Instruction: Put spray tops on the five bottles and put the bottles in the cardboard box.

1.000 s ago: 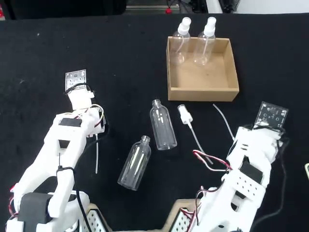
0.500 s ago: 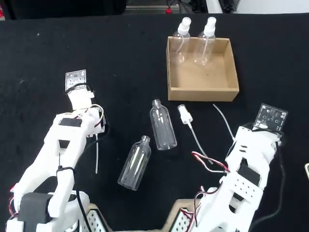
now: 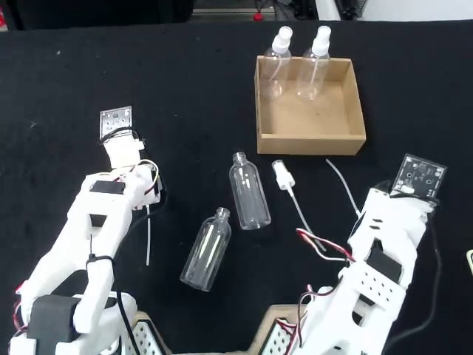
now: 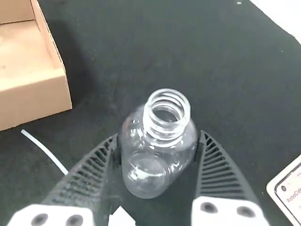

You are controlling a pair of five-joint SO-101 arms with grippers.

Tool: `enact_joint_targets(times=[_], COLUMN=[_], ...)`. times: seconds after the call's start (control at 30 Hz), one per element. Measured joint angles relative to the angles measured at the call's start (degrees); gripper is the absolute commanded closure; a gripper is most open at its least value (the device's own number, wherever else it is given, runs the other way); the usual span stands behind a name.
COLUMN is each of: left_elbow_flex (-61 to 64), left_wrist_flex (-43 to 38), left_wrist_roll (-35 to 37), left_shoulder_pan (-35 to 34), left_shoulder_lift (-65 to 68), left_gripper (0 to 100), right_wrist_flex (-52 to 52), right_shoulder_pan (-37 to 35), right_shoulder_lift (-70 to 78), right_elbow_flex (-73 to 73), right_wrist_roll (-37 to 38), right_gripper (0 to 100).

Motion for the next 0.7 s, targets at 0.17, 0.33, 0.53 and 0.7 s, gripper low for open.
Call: enact_joint_targets(times=[0.17,0.33,0.53,0.7], left_elbow_flex=[0.00,0.00,0.00,0.70], left_wrist_flex=[0.00,0.00,0.00,0.00], left_wrist_roll=[0.00,0.00,0.00,0.00], left_shoulder_pan=[0.00,0.00,0.00,0.00], left_shoulder_lift=[0.00,0.00,0.00,-0.09], left_gripper=[97,97,97,97], right_wrist_flex=[0.79,0.26,9.93,27.25], right_shoulder_pan=[0.00,0.00,0.00,-0.09], right_shoulder_lift=[0.00,0.00,0.00,0.00], right_elbow_flex=[-0.09,-0.09,-5.63,-17.76], right_wrist_roll=[0.00,0.00,-0.62,-2.37], right_gripper=[82.8,82.8,82.8,82.8])
